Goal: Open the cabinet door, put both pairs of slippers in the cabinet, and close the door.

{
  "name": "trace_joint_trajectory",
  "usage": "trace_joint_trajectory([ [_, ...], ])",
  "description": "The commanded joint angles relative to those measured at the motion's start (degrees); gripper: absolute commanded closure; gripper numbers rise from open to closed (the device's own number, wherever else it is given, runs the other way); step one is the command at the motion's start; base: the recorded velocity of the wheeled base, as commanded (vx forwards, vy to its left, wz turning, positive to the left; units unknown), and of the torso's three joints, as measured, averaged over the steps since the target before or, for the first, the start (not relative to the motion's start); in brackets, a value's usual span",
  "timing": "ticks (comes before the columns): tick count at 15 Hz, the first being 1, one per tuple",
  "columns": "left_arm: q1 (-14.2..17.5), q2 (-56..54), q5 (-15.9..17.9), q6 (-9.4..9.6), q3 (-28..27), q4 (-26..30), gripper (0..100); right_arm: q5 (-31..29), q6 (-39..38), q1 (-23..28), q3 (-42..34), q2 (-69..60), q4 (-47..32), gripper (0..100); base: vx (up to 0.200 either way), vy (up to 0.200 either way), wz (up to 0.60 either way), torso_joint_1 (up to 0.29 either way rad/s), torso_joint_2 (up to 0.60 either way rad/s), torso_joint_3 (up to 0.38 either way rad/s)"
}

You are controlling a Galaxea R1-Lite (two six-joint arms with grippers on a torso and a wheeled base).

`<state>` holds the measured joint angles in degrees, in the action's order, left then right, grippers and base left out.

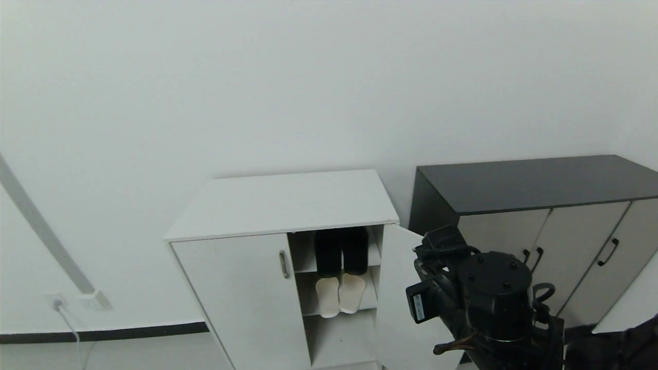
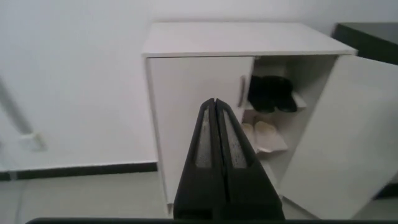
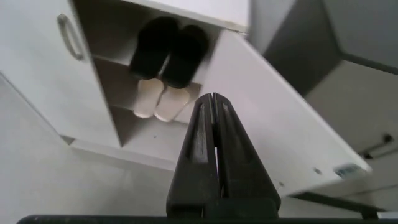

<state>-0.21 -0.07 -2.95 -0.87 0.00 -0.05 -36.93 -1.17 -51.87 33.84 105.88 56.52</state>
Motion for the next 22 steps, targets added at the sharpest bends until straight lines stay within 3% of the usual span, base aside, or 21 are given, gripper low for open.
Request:
trace_joint_trajectory([
  [1, 0.0, 0.1, 0.0, -0.01, 0.0, 0.0, 100, 0.0, 0.0, 0.1, -0.1, 0.3, 0.0, 100, 0.0, 0.0, -0.6, -0.002, 0.0, -0.002],
  [11, 0.0, 0.1, 0.1, -0.01, 0.0, 0.0, 100, -0.4, 0.8, 1.9, 0.5, 0.7, 0.5, 100, 0.0, 0.0, 0.0, 0.0, 0.0, 0.0],
  [14, 0.0, 0.1, 0.1, -0.01, 0.0, 0.0, 100, -0.4, 0.8, 2.0, 0.5, 0.7, 0.5, 100, -0.2, 0.0, 0.0, 0.005, 0.0, 0.001],
  [17, 0.0, 0.1, 0.1, -0.01, 0.0, 0.0, 100, 0.1, 0.9, 5.1, 3.9, 2.1, 0.0, 100, 0.0, 0.0, 0.0, 0.0, 0.0, 0.0],
  [19, 0.0, 0.1, 0.0, -0.01, 0.0, 0.0, 100, 2.3, -0.2, 13.0, 11.7, 5.1, -6.5, 100, 0.0, 0.0, 0.0, 0.0, 0.0, 0.0],
  [22, 0.0, 0.1, 0.0, -0.01, 0.0, 0.0, 100, 8.6, -5.4, 20.2, 24.3, 5.6, -24.0, 100, 0.0, 0.0, 0.0, 0.0, 0.0, 0.0],
])
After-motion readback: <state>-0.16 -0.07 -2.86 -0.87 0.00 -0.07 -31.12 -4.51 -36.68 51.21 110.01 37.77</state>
